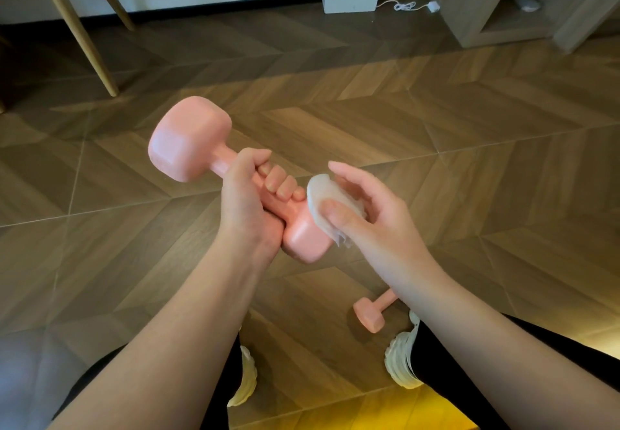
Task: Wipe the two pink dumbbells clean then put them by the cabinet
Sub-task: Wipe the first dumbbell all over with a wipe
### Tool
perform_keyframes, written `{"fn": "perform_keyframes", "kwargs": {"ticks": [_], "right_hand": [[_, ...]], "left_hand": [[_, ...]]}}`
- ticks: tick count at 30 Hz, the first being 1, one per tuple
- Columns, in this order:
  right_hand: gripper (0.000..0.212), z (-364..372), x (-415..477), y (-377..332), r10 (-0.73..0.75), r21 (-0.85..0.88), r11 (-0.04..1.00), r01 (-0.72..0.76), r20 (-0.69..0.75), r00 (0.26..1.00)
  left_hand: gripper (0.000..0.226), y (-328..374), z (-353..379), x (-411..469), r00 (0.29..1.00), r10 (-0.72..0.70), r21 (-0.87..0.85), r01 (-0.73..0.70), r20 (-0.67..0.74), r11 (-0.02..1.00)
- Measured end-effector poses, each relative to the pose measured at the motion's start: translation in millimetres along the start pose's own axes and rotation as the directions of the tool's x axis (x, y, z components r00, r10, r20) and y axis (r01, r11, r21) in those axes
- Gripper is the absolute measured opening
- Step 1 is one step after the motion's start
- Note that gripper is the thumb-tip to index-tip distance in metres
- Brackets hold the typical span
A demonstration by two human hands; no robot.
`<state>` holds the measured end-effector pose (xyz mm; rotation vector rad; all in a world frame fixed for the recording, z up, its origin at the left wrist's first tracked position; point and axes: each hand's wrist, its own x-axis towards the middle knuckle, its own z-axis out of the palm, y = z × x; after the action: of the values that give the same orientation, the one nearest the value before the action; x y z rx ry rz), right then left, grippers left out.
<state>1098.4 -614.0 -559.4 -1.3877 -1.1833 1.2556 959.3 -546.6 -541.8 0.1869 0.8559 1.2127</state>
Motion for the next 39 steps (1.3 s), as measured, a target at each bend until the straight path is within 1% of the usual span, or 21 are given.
{"fn": "perform_keyframes", "kwargs": {"ticks": [2, 3, 5, 7, 8, 12, 13, 15, 17, 20, 22, 24, 25, 27, 30, 31, 33, 35, 37, 38, 39], "right_hand": [[0.065, -0.2, -0.2, -1.9, 0.080, 0.035, 0.996, -0.081, 0.007, 0.997], [0.073, -0.1, 0.4, -3.5, 0.183, 0.120, 0.975, -0.187, 0.043, 0.982], [0.079, 0.4, 1.4, -5.8, 0.384, 0.288, 0.850, -0.440, 0.231, 0.894], [0.070, 1.3, -0.3, -6.0, 0.440, 0.319, 0.757, -0.570, 0.396, 0.806], [0.063, 2.9, -1.1, -5.4, 0.429, 0.335, 0.747, -0.574, 0.417, 0.801], [0.052, 3.9, 1.2, -4.5, 0.339, 0.425, 0.782, -0.455, 0.323, 0.884], [0.055, 2.5, 2.5, -3.9, 0.323, 0.395, 0.815, -0.424, 0.298, 0.898], [0.072, 0.3, 2.3, -0.3, 0.306, 0.258, 0.894, -0.366, 0.246, 0.920], [0.077, 1.9, 0.1, 3.7, 0.293, 0.151, 0.933, -0.327, 0.211, 0.932], [0.070, 10.3, -3.5, 5.4, 0.236, 0.084, 0.963, -0.255, 0.190, 0.953], [0.059, 13.7, -2.9, 7.9, 0.193, 0.082, 0.974, -0.210, 0.182, 0.964], [0.039, 15.8, -1.3, 8.0, 0.174, 0.205, 0.956, -0.210, 0.179, 0.968], [0.035, 16.4, -0.3, 8.4, 0.199, 0.274, 0.930, -0.244, 0.181, 0.963], [0.044, 16.2, 0.9, 10.8, 0.242, 0.314, 0.901, -0.300, 0.212, 0.947], [0.072, 15.8, 0.4, 13.5, 0.243, 0.203, 0.933, -0.296, 0.251, 0.937], [0.074, 16.5, 0.0, 14.8, 0.230, 0.185, 0.942, -0.281, 0.253, 0.940], [0.066, 18.7, 0.3, 14.4, 0.188, 0.217, 0.945, -0.244, 0.247, 0.950], [0.045, 20.5, 1.5, 14.3, 0.116, 0.220, 0.960, -0.172, 0.247, 0.962], [0.024, 21.2, 1.7, 13.7, 0.087, 0.242, 0.959, -0.146, 0.237, 0.967], [0.019, 20.1, 1.3, 13.2, 0.097, 0.258, 0.953, -0.159, 0.238, 0.967], [0.021, 17.8, 1.4, 13.3, 0.116, 0.263, 0.947, -0.183, 0.249, 0.961]], "left_hand": [[0.043, -0.3, 0.9, -1.3, 1.000, -0.003, -0.005, 0.003, 0.011, 1.000], [0.043, 0.0, 1.0, -1.6, 1.000, -0.001, -0.006, 0.001, 0.017, 1.000], [0.043, 0.3, 0.5, -1.4, 0.999, 0.009, -0.003, -0.009, 0.035, 1.000], [0.044, -0.5, 0.3, -1.3, 0.998, 0.021, 0.014, -0.022, 0.059, 1.000], [0.043, -1.0, 0.4, -1.5, 0.997, 0.026, 0.022, -0.027, 0.071, 0.999], [0.036, 1.1, -0.1, -0.5, 0.996, 0.046, -0.043, -0.043, 0.073, 0.998], [0.032, 2.3, 0.0, 0.9, 0.997, 0.049, -0.065, -0.046, 0.054, 0.997], [0.031, 3.2, -0.5, 3.1, 0.999, 0.042, -0.079, -0.044, -0.025, 0.996], [0.034, 2.2, -2.2, 3.6, 0.994, 0.016, -0.102, -0.027, -0.106, 0.994], [0.037, 2.3, -4.0, 3.8, 0.986, 0.006, -0.112, -0.025, -0.168, 0.993], [0.036, 4.1, -3.5, 3.9, 0.983, 0.019, -0.099, -0.037, -0.180, 0.994], [0.034, 5.1, -2.6, 4.0, 0.981, 0.053, -0.060, -0.065, -0.188, 0.996], [0.034, 5.0, -2.4, 3.8, 0.979, 0.071, -0.039, -0.080, -0.193, 0.996], [0.033, 5.6, -3.1, 3.1, 0.975, 0.091, -0.021, -0.097, -0.204, 0.995], [0.034, 6.6, -6.0, 3.2, 0.969, 0.078, -0.052, -0.093, -0.234, 0.994], [0.033, 6.4, -7.1, 3.3, 0.968, 0.070, -0.063, -0.088, -0.241, 0.994], [0.033, 4.0, -9.0, 2.7, 0.968, 0.055, -0.078, -0.076, -0.245, 0.994], [0.032, 0.7, -8.9, 2.6, 0.969, 0.037, -0.085, -0.060, -0.243, 0.995], [0.032, -1.2, -7.3, 3.7, 0.970, 0.027, -0.084, -0.049, -0.243, 0.995], [0.031, -1.2, -6.8, 4.4, 0.969, 0.025, -0.081, -0.047, -0.245, 0.996], [0.030, -0.6, -6.3, 5.4, 0.969, 0.025, -0.080, -0.046, -0.246, 0.996]]}}
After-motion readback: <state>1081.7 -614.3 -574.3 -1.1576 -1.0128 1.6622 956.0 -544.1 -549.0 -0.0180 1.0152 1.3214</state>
